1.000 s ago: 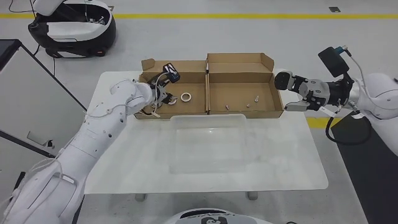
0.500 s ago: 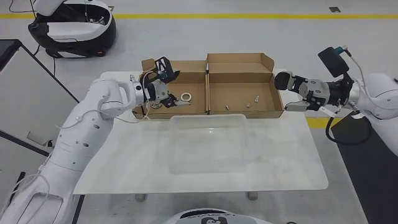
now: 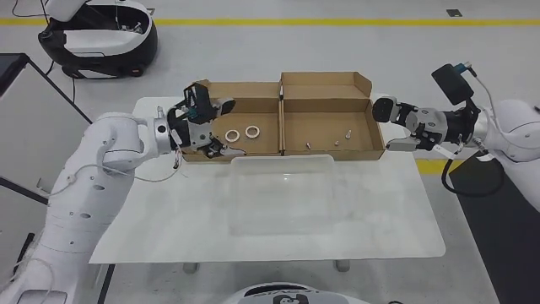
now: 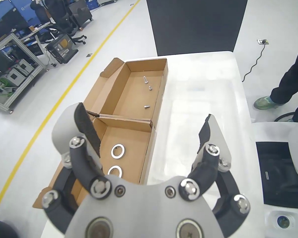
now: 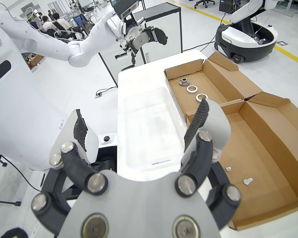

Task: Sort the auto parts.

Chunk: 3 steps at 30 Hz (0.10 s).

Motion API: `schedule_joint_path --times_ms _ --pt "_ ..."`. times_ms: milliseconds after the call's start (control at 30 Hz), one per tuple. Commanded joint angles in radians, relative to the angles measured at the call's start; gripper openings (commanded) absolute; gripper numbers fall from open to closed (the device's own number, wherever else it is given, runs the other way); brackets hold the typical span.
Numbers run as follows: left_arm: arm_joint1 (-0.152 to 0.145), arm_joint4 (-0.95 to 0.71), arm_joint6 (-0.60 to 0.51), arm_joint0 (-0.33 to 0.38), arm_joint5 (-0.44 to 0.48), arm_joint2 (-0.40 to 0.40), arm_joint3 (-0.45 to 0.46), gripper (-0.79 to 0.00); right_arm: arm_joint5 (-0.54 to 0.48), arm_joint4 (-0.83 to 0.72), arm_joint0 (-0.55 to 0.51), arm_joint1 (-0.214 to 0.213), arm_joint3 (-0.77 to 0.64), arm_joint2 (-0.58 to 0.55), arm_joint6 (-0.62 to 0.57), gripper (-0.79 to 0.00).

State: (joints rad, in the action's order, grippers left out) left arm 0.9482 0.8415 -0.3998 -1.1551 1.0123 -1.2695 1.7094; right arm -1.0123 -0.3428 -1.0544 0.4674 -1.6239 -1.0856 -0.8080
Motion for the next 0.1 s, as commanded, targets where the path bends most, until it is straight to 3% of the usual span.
schedule_joint_path --times_ms 0,67 --pt "0.0 0.0 0.0 0.0 0.0 0.0 0.0 0.0 0.0 0.0 0.0 0.0 0.0 0.0 0.0 0.0" --pt "0.0 0.0 0.0 0.0 0.0 0.0 0.0 0.0 0.0 0.0 0.0 0.0 0.0 0.0 0.0 -0.001"
